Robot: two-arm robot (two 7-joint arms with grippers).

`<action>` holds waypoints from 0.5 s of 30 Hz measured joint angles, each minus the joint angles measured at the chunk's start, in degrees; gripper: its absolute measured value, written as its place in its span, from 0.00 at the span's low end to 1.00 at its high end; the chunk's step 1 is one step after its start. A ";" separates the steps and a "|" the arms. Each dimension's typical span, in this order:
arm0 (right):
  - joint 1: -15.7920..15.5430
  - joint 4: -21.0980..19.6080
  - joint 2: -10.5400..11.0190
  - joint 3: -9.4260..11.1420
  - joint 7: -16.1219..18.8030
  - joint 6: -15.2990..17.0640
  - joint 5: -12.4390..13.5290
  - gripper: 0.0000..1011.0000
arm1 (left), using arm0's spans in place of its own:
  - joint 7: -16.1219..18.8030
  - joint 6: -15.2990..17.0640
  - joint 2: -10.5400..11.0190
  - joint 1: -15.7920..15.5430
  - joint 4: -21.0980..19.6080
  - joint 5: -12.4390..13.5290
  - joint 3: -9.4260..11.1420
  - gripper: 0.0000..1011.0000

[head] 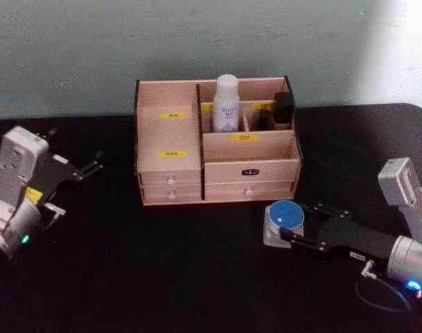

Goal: Pick up the facial cleanser and watermelon frost from the table and place them into the tiered storage box.

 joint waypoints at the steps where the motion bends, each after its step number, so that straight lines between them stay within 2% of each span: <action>1: 0.46 0.08 0.02 -0.20 0.31 0.01 0.06 0.67 | 0.00 0.00 0.00 0.00 0.00 0.00 0.00 0.99; 15: 5.06 1.31 -0.78 -2.53 2.73 -0.49 0.16 0.67 | 0.00 0.00 0.00 0.00 0.00 0.00 0.00 0.99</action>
